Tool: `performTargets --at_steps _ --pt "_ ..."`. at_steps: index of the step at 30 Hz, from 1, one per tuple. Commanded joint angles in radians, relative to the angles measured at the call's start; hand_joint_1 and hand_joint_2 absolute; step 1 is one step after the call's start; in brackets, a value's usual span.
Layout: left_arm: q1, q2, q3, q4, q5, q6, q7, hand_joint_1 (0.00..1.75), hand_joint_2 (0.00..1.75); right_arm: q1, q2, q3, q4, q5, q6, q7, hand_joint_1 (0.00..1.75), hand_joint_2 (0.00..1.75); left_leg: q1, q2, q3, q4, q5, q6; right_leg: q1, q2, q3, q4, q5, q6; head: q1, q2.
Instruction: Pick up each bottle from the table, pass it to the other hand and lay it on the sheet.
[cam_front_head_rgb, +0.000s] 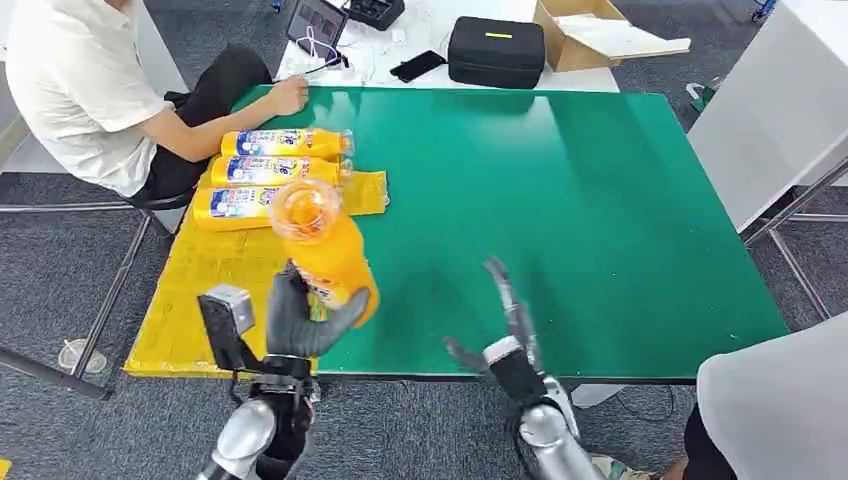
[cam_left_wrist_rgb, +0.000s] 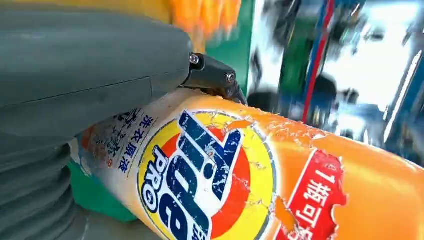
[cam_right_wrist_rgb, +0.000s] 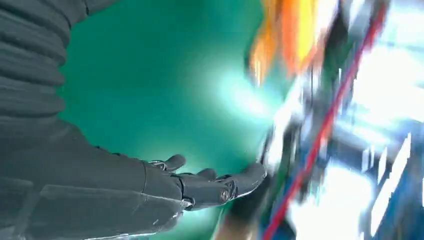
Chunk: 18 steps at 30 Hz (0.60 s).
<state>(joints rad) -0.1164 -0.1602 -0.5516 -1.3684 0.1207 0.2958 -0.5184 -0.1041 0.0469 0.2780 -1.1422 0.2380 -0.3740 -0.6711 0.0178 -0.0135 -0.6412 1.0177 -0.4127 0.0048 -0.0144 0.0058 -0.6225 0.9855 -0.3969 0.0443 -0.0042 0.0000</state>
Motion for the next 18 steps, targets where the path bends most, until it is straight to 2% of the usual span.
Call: performTargets --at_steps 1,4,5,7,8,11,13,14,18 --pt "-0.007 0.071 0.063 -0.006 -0.060 0.031 -0.002 1.75 1.75 0.034 0.041 -0.201 -0.088 -0.008 -0.053 -0.024 0.00 1.75 0.000 0.002 0.005 0.000 -0.002 0.000 0.000 0.001 0.004 0.000 -0.001 -0.002 0.000 0.000" --pt "-0.007 0.071 0.063 -0.006 -0.060 0.031 -0.002 1.75 1.75 0.034 0.041 -0.201 -0.088 -0.008 -0.053 -0.024 0.00 1.75 0.000 0.002 0.005 0.000 -0.001 0.000 0.000 0.001 0.004 0.000 -0.001 -0.002 0.000 0.000" --pt "-0.022 0.078 0.058 0.021 -0.225 0.158 -0.006 1.75 1.75 0.048 0.053 -0.229 -0.184 -0.016 -0.230 -0.027 0.00 1.75 0.000 0.001 0.004 -0.001 -0.001 0.000 0.000 0.000 0.003 0.000 -0.001 -0.002 0.000 0.000" --pt "-0.052 0.086 0.090 0.082 -0.334 0.213 0.025 1.75 1.75 0.069 0.043 -0.288 -0.321 -0.129 -0.300 -0.027 0.00 1.75 -0.001 0.001 0.004 0.000 -0.002 0.000 0.000 0.000 0.004 0.001 -0.002 -0.002 0.000 0.000" --pt "-0.068 0.085 0.113 0.118 -0.346 0.211 0.044 1.75 1.75 0.078 0.037 -0.306 -0.357 -0.111 -0.323 -0.027 0.00 1.75 -0.001 0.000 0.002 0.000 0.000 0.000 -0.001 -0.001 0.001 0.001 -0.001 -0.001 0.000 0.000" --pt "-0.144 0.098 0.156 0.292 -0.506 0.213 0.110 1.75 1.75 0.085 0.076 -0.355 -0.379 -0.131 -0.165 -0.027 0.00 1.75 -0.001 -0.001 0.004 -0.001 0.000 0.000 0.000 -0.002 0.003 0.000 -0.001 -0.002 0.000 0.000" --pt "-0.169 0.105 0.162 0.352 -0.536 0.190 0.132 1.75 1.75 0.081 0.095 -0.346 -0.371 -0.124 -0.141 -0.027 0.00 1.75 -0.001 0.000 0.006 -0.002 0.000 0.000 0.000 -0.001 0.005 -0.001 -0.001 -0.002 0.000 0.000" --pt "-0.214 0.112 0.146 0.447 -0.623 0.157 0.166 1.75 1.75 0.068 0.099 -0.325 -0.323 -0.122 -0.084 -0.027 0.00 1.75 -0.001 0.000 0.005 -0.001 0.000 0.000 0.000 -0.001 0.004 0.000 0.000 -0.002 0.001 0.000" --pt "-0.336 0.101 0.127 0.685 -0.780 0.103 0.220 1.75 1.75 0.023 0.114 -0.282 -0.241 -0.126 -0.027 -0.027 0.00 1.75 0.000 0.002 0.005 -0.002 0.001 0.000 0.001 -0.001 0.003 -0.001 0.001 -0.002 0.000 0.000"
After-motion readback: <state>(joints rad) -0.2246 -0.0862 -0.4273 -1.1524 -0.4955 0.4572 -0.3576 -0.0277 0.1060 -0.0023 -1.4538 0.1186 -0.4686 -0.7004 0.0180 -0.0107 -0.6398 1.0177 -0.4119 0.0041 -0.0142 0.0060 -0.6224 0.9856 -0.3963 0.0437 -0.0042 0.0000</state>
